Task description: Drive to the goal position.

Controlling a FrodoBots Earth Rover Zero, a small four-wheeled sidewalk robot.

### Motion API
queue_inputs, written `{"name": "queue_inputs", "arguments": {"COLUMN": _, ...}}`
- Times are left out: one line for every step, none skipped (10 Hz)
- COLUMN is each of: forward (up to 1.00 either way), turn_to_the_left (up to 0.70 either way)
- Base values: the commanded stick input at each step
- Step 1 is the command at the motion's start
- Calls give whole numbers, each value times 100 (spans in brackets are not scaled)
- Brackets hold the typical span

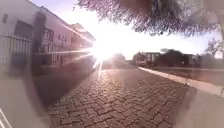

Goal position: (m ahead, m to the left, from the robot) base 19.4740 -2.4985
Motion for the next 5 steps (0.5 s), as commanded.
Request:
{"name": "queue_inputs", "arguments": {"forward": 100, "turn_to_the_left": 0}}
{"name": "queue_inputs", "arguments": {"forward": 100, "turn_to_the_left": 0}}
{"name": "queue_inputs", "arguments": {"forward": 100, "turn_to_the_left": 0}}
{"name": "queue_inputs", "arguments": {"forward": 100, "turn_to_the_left": 0}}
{"name": "queue_inputs", "arguments": {"forward": 100, "turn_to_the_left": 0}}
